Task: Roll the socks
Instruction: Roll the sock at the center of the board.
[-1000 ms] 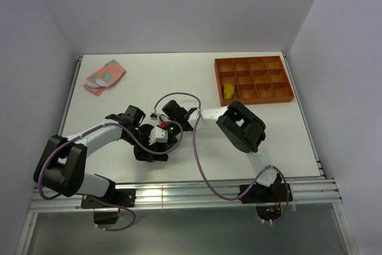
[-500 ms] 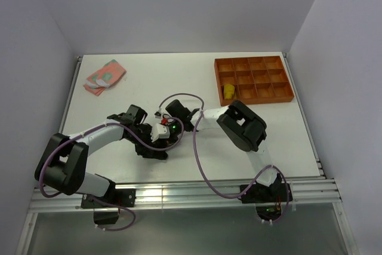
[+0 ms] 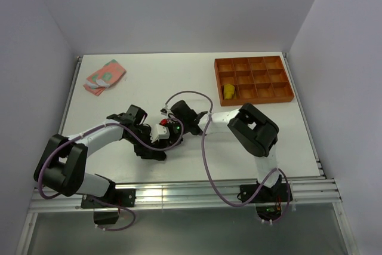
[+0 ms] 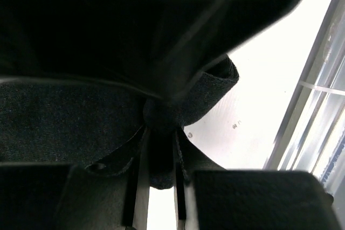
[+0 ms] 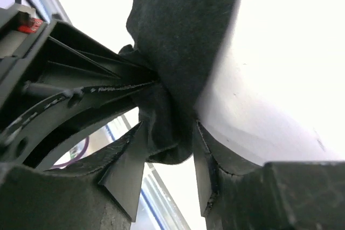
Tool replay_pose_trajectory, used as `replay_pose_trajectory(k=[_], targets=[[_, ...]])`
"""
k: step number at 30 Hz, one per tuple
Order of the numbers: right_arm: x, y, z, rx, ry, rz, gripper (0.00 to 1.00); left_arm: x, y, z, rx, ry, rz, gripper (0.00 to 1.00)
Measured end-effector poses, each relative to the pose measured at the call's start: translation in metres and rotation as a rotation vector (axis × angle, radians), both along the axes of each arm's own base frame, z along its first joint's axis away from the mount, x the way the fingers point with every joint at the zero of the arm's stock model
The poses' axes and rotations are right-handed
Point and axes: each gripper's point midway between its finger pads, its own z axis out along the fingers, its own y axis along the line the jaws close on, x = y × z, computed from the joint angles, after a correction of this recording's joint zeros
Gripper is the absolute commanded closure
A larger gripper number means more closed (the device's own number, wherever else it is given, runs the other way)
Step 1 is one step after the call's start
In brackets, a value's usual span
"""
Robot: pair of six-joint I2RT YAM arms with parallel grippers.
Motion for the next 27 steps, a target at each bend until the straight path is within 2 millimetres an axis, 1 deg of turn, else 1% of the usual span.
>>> replay_pose_trajectory(k=[4,9,11,14,16,19,25,27], targets=[[0.013,-0.004,0.004,-0.019,-0.062,-0.059,0.53,-0.003,0.002,0.0,0.005,0.012,-0.005,1.0],[0.039,-0.01,-0.001,-0.091,-0.125,-0.145,0.5,-0.008,0.003,0.002,0.004,0.019,-0.017,1.0],[0.05,-0.006,0.004,-0.105,-0.156,-0.162,0.49,-0.009,0.003,0.003,0.003,0.019,-0.018,1.0],[0.071,0.009,0.015,-0.095,-0.209,-0.178,0.48,-0.011,0.003,0.007,-0.005,0.017,-0.022,1.0],[0.079,0.018,0.02,-0.084,-0.233,-0.179,0.47,-0.011,0.002,0.009,-0.01,0.013,-0.023,1.0],[0.082,0.026,0.019,-0.091,-0.249,-0.172,0.45,-0.012,0.002,0.01,-0.017,0.016,-0.027,1.0],[0.073,0.036,-0.002,-0.15,-0.246,-0.119,0.42,-0.017,0.002,0.01,-0.02,0.036,-0.029,1.0],[0.072,0.043,-0.003,-0.143,-0.251,-0.099,0.42,-0.018,0.002,0.01,-0.019,0.039,-0.029,1.0]])
